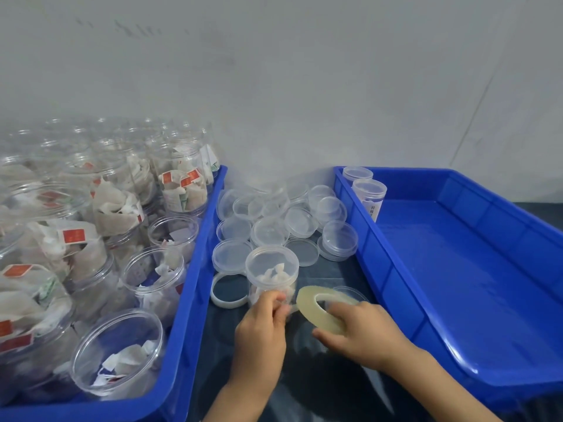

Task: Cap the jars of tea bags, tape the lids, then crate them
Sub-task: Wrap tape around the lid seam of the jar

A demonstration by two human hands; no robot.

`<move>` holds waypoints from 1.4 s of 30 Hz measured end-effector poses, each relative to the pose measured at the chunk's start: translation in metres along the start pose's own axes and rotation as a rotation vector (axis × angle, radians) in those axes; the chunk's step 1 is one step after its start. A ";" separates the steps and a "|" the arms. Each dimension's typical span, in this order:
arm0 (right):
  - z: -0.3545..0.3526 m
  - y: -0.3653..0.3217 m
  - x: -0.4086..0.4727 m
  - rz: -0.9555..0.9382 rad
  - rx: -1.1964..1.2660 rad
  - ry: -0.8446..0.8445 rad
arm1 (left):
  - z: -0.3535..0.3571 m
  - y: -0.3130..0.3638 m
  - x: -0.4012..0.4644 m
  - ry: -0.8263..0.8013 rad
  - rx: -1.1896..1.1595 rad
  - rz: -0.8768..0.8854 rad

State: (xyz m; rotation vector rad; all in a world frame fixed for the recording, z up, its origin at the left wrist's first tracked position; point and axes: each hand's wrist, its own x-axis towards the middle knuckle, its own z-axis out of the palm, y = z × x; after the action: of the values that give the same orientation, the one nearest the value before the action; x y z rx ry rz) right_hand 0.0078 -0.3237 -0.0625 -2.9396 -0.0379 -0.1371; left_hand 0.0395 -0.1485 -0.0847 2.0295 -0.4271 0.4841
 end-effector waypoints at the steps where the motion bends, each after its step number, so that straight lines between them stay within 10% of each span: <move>1: -0.002 0.000 0.002 -0.034 -0.058 0.032 | -0.001 -0.001 0.001 0.026 0.024 0.022; 9: -0.014 0.000 0.018 -0.157 -0.322 0.169 | 0.000 -0.017 0.008 0.079 0.228 0.198; 21: -0.010 0.003 0.020 -0.106 -0.393 0.327 | -0.002 -0.027 0.000 -0.066 -0.154 -0.381; 42: -0.014 -0.016 0.004 -0.170 -0.257 0.195 | -0.002 -0.012 -0.001 -0.354 -0.308 -0.309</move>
State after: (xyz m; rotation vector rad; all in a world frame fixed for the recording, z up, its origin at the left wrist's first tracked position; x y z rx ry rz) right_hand 0.0103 -0.3109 -0.0457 -3.1585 -0.2595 -0.4870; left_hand 0.0442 -0.1406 -0.0930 1.8341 -0.3638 -0.1288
